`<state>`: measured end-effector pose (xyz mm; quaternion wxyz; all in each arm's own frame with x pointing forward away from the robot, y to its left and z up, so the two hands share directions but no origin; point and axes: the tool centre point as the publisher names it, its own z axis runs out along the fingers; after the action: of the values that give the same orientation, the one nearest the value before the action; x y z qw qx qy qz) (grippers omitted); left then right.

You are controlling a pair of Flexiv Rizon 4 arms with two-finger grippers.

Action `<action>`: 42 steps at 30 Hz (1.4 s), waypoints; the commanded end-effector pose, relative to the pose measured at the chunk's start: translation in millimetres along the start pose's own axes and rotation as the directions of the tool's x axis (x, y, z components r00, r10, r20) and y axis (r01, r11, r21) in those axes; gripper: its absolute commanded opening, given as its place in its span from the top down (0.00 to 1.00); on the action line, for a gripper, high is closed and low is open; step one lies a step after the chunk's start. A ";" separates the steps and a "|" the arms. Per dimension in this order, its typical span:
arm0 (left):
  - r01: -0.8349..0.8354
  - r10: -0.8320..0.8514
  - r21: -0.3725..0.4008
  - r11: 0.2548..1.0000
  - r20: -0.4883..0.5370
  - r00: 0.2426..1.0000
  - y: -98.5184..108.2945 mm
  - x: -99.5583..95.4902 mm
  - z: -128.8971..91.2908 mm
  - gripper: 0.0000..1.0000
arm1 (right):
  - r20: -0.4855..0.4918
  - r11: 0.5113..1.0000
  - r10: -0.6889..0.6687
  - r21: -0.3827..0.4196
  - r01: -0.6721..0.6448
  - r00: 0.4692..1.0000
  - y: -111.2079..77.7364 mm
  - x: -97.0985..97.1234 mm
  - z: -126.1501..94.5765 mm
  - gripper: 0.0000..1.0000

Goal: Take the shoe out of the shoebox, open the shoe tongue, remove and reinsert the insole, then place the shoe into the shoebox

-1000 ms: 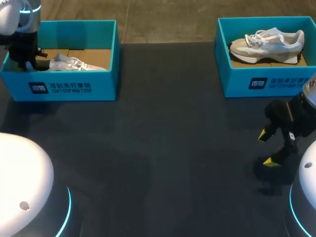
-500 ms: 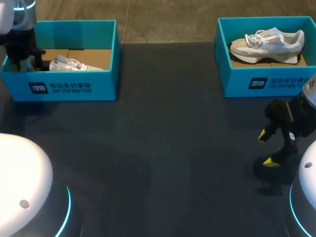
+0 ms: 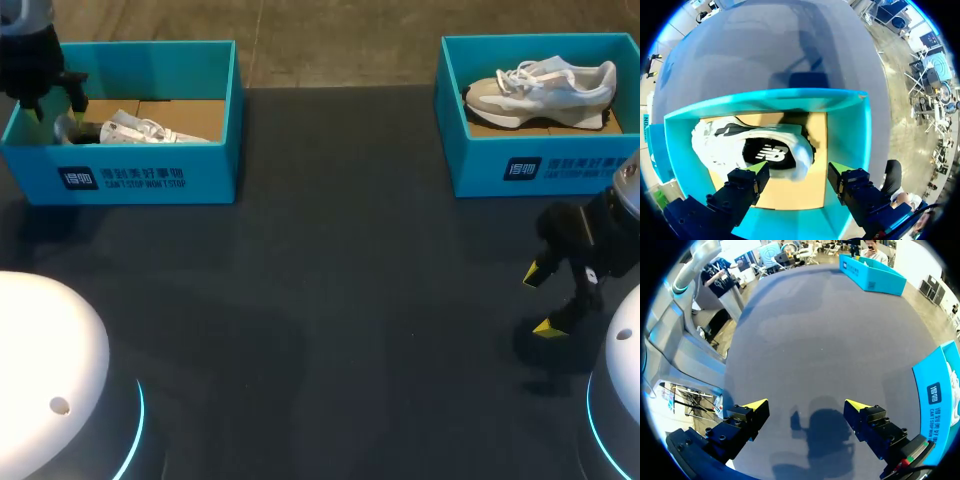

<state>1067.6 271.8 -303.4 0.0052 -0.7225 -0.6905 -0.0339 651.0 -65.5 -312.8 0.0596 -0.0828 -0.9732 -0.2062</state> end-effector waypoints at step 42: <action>0.102 -0.102 -0.006 0.995 0.048 0.994 -78.3 4.8 -122.5 0.00 | 0.009 0.999 0.051 0.006 -0.051 0.999 -0.3 -5.6 -3.9 0.00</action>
<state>985.8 273.5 -184.4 -0.0158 -0.6867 -0.7265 -0.0186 651.9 -65.9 -312.5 0.0588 -0.0855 -0.9730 -0.2063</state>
